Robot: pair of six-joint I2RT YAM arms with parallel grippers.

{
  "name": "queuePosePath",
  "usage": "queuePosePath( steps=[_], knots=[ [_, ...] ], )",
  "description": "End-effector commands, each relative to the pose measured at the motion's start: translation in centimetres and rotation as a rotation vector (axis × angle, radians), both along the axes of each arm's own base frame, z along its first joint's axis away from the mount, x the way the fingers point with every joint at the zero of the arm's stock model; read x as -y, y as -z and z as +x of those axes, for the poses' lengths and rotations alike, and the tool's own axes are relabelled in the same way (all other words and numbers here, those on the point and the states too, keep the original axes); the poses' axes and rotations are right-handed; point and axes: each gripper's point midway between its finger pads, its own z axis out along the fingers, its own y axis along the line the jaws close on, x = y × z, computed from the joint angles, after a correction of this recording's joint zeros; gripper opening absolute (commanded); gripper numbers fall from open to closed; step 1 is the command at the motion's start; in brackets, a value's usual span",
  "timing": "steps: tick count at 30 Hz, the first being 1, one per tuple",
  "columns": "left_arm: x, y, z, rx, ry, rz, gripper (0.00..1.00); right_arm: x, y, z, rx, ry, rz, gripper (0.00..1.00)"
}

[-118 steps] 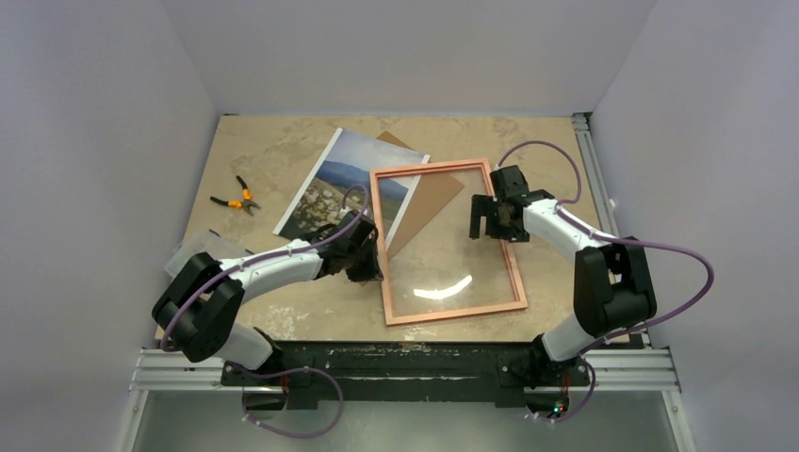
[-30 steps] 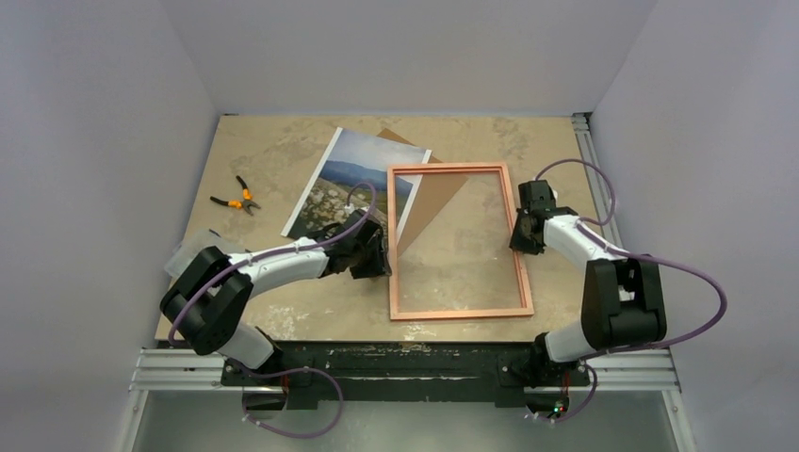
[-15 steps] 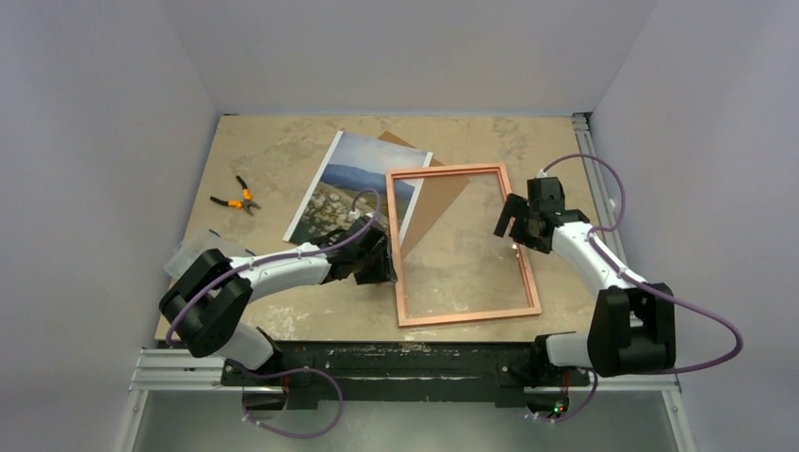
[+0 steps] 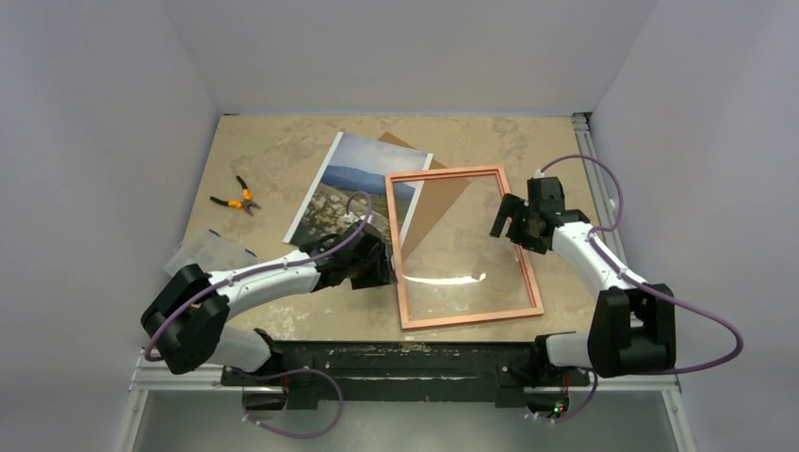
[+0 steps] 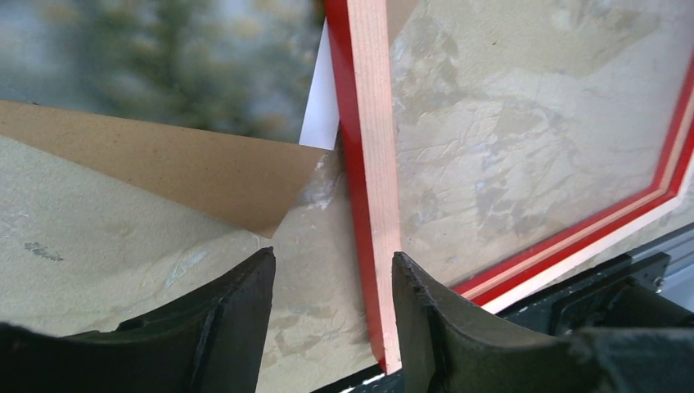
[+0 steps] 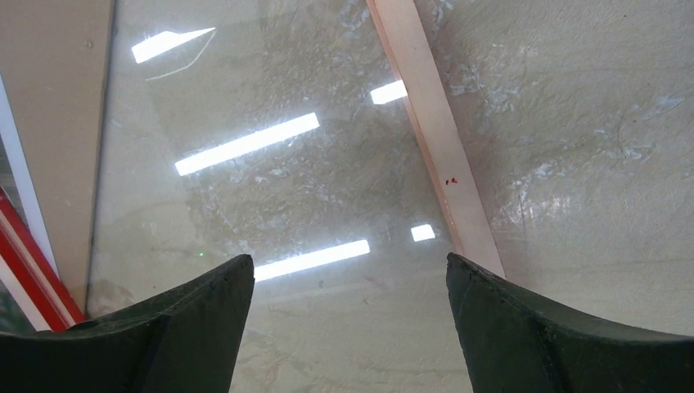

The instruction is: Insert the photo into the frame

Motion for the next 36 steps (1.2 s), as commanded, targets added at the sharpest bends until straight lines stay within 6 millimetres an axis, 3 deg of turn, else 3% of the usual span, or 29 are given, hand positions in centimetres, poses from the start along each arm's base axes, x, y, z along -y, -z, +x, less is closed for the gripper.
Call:
queuePosePath(
  steps=[1, 9, 15, 18, 21, 22, 27, 36],
  knots=[
    [0.7, -1.5, 0.6, 0.040, -0.035, -0.064, 0.53, -0.8, -2.1, 1.3, 0.070, -0.017, 0.044, 0.86],
    [2.8, -0.2, 0.8, 0.000, -0.030, -0.023, 0.50, -1.1, -2.5, 1.5, 0.078, -0.027, 0.058, 0.86],
    [3.8, 1.3, 0.9, -0.027, -0.024, 0.074, 0.41, -1.1, -2.9, 1.6, 0.085, -0.032, 0.059, 0.86],
    [4.4, 1.2, 0.9, -0.025, -0.013, 0.081, 0.26, -1.2, -2.9, 1.7, 0.084, -0.035, 0.059, 0.86],
    [4.6, 0.5, 0.9, -0.010, -0.009, 0.093, 0.02, -1.3, -3.0, 1.7, 0.083, -0.040, 0.065, 0.86],
    [4.7, 0.2, 0.9, -0.001, -0.006, 0.093, 0.00, -1.4, -3.1, 1.7, 0.084, -0.041, 0.067, 0.86],
    [6.4, -1.9, 0.8, 0.033, 0.015, 0.063, 0.00, -1.8, -3.8, 1.8, 0.101, -0.056, 0.086, 0.86],
    [10.9, -2.8, 1.3, -0.022, -0.009, -0.021, 0.00, -2.1, -5.3, 1.9, 0.143, -0.071, 0.104, 0.86]
  ],
)
